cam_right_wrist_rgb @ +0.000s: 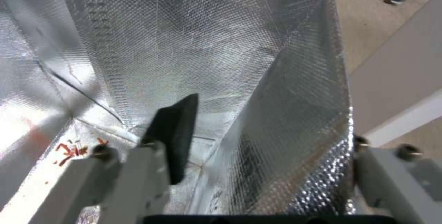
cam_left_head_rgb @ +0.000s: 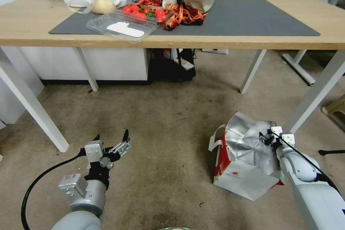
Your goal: Pick up the food delivery bag from the floor and place it on the table.
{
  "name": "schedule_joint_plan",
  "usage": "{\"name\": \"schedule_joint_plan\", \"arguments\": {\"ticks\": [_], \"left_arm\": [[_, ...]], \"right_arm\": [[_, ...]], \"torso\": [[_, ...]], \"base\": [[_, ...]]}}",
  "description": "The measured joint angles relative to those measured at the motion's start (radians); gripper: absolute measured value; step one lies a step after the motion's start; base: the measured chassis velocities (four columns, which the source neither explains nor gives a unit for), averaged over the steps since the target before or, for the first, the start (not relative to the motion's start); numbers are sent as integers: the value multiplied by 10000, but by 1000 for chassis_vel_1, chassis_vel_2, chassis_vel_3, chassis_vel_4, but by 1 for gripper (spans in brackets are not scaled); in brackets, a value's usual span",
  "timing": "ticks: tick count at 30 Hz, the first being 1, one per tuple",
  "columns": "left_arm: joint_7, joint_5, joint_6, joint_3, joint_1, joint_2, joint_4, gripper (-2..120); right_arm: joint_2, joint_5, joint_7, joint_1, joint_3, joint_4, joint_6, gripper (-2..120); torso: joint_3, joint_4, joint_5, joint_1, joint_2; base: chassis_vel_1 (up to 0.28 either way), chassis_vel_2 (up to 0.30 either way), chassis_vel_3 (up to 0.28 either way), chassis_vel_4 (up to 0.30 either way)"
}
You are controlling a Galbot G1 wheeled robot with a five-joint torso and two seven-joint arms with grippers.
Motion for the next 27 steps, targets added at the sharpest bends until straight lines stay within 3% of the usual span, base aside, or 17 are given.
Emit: {"name": "schedule_joint_plan", "arguments": {"ticks": [7,13,27], "left_arm": [[-7,-1,-6,-20,29,-5,-83,100],[-21,9,-18,-27,66,-39,-154,100],[-22,37,-50,-38,81,-61,-196,100]], "right_arm": [[-77,-18,-288,-163,120,46,296,15],[-175,57,-306,-221,140,182,363,0],[-306,263,-584,-443,217,222,891,0]], "torso": [[0,0,0,0,1],[0,0,0,0,1],[0,0,0,0,1]], "base": [[0,0,0,0],[0,0,0,0],[0,0,0,0]]}}
